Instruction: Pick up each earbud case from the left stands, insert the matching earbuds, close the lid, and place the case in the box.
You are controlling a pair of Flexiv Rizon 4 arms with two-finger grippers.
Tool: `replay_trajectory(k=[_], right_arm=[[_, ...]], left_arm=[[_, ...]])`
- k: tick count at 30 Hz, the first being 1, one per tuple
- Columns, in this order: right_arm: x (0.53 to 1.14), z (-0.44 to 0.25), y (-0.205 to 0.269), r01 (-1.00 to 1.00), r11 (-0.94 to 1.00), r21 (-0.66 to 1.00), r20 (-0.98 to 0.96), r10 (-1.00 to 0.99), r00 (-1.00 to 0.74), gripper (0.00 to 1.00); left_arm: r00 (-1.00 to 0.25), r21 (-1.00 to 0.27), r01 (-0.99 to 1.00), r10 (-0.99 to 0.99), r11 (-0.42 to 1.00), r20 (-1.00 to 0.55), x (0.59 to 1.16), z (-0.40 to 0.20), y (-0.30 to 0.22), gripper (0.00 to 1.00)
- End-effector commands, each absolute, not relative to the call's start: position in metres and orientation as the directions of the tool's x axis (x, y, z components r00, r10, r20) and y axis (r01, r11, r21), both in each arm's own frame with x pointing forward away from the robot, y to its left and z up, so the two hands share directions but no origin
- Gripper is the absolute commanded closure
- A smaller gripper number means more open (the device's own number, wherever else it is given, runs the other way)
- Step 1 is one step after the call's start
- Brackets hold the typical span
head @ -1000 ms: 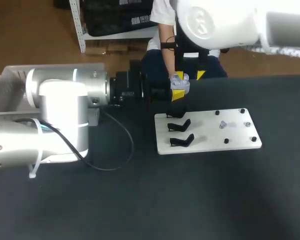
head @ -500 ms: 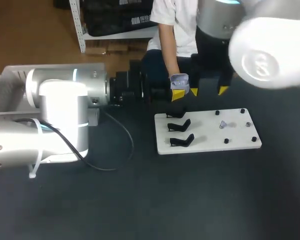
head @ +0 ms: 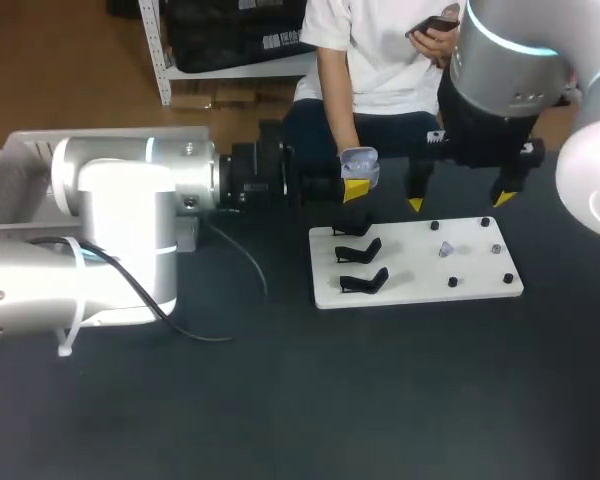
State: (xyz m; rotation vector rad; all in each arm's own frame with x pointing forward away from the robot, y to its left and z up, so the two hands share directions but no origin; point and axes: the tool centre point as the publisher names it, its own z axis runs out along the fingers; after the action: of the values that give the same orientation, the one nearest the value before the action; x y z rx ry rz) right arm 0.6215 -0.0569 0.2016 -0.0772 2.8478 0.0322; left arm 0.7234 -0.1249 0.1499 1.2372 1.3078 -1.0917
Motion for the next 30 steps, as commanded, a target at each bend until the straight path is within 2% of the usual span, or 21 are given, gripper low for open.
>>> replay_trajectory(k=[1,12,17,30], right_arm=[[0.618,0.201,-0.057,-0.054,0.998,0.014,-0.349,-0.045,-0.936,0.00],[0.618,0.201,-0.057,-0.054,0.998,0.014,-0.349,-0.045,-0.936,0.00],[0.628,0.181,-0.085,0.052,0.991,0.126,-0.330,0.092,-0.939,0.00],[0.648,0.119,-0.104,0.213,0.967,0.139,-0.278,0.244,-0.929,0.00]], left_arm=[[0.017,0.025,0.997,0.098,0.078,-0.995,0.722,0.148,-0.125,1.00],[0.017,0.025,0.997,0.098,0.078,-0.995,0.722,0.148,-0.125,1.00],[0.017,0.025,0.997,0.098,0.078,-0.995,0.722,0.148,-0.125,1.00],[0.017,0.025,0.997,0.098,0.078,-0.995,0.722,0.148,-0.125,1.00]])
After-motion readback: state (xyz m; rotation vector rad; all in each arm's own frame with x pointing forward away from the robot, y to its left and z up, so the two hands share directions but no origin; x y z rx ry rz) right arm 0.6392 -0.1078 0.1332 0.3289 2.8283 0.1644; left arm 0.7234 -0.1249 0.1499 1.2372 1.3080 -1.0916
